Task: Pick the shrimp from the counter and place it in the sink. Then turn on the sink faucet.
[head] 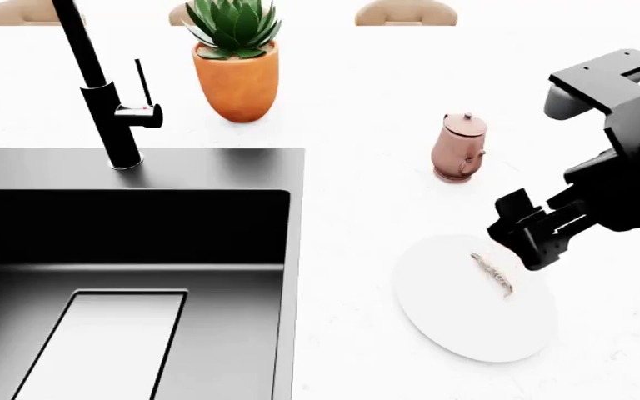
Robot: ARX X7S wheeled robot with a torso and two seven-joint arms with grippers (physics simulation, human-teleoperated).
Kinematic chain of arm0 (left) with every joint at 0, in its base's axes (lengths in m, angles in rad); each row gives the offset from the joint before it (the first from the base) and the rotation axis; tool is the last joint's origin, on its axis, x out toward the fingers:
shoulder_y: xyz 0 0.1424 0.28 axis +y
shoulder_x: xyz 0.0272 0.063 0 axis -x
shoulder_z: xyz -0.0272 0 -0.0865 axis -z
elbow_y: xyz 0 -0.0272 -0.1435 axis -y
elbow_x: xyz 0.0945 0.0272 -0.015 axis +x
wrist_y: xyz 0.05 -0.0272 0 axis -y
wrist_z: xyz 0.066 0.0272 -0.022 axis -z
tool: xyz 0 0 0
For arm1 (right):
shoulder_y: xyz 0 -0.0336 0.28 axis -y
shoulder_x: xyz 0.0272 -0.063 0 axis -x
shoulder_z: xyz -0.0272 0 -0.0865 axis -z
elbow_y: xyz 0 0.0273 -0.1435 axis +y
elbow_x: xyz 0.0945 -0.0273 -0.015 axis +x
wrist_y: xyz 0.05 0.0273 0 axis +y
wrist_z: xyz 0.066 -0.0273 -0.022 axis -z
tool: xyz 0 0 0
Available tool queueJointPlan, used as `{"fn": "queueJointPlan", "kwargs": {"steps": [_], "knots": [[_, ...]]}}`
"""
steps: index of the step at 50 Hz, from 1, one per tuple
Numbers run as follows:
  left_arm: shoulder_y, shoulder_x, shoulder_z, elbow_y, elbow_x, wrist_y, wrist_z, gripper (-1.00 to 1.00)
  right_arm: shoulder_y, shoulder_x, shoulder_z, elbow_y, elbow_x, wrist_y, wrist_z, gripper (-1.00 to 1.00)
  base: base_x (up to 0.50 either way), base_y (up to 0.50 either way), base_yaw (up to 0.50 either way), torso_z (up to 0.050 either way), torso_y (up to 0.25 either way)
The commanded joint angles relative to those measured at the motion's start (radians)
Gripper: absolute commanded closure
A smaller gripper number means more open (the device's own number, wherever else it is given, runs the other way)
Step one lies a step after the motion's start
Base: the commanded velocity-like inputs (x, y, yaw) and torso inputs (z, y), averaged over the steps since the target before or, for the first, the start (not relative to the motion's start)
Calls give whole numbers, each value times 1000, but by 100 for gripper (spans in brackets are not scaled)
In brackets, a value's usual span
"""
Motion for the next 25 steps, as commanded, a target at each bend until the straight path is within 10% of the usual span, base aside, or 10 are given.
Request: {"fn": "queueJointPlan", "kwargs": {"steps": [1,25], "knots": [[14,-5,5,-1,4,13,8,-100,-44,1,-20,-3,-166,-29,-129,-100,0,0,0,0,0],[26,-12,11,-2,3,27,11,-100,-135,-5,-75,-41,-311,-98,-286,-100,0,0,0,0,0]]}}
